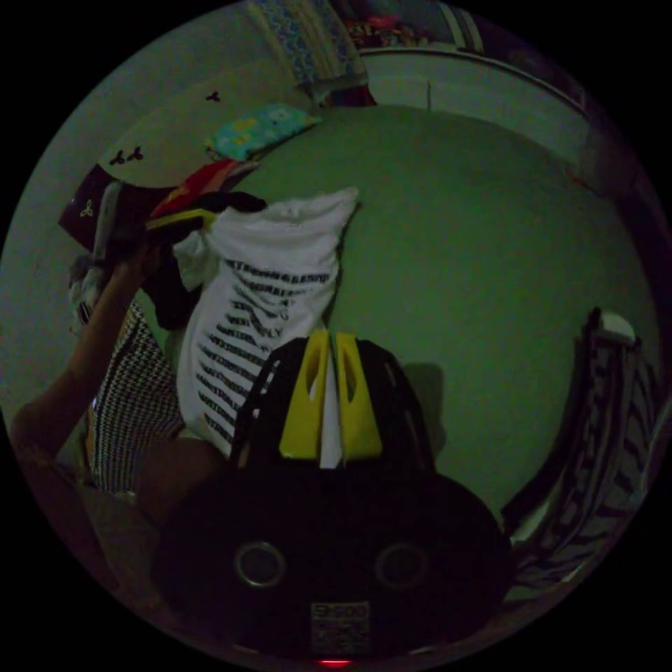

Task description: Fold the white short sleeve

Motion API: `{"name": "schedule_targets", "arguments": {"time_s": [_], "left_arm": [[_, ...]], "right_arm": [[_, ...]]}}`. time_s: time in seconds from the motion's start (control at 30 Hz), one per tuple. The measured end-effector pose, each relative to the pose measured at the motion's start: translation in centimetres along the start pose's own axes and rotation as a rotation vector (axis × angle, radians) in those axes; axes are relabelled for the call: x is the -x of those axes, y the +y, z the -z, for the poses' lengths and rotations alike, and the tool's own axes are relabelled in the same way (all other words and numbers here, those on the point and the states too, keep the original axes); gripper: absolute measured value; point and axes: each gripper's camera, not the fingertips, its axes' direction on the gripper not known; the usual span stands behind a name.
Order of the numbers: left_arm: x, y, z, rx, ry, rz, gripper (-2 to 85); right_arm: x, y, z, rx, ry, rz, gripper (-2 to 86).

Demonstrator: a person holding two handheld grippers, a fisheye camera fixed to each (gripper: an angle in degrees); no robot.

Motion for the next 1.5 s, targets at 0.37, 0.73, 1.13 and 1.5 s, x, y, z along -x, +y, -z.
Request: {"name": "schedule_targets", "arguments": {"time_s": [0.37, 0.73, 1.13, 1.5], "left_arm": [[4.6, 11.3, 9.3, 0.028, -0.046, 0.136, 0.7], [5.2, 14.0, 10.9, 0.058, -0.054, 0.182, 0.7], [3.0, 2.6, 12.0, -0.208, -0.136, 0.122, 0.5], [-3.4, -16.8, 4.5, -0.220, -0.418, 0.208, 4.0]], "right_arm": [[3.2, -7.0, -3.8, 0.033, -0.190, 0.101, 10.4], [9.1, -9.4, -10.6, 0.201, 0.109, 0.109, 6.1], [3.7, -2.6, 11.7, -0.244, 0.362, -0.021, -1.7], [-3.7, -3.4, 15.4, -0.266, 0.634, -0.287, 3.0]]}}
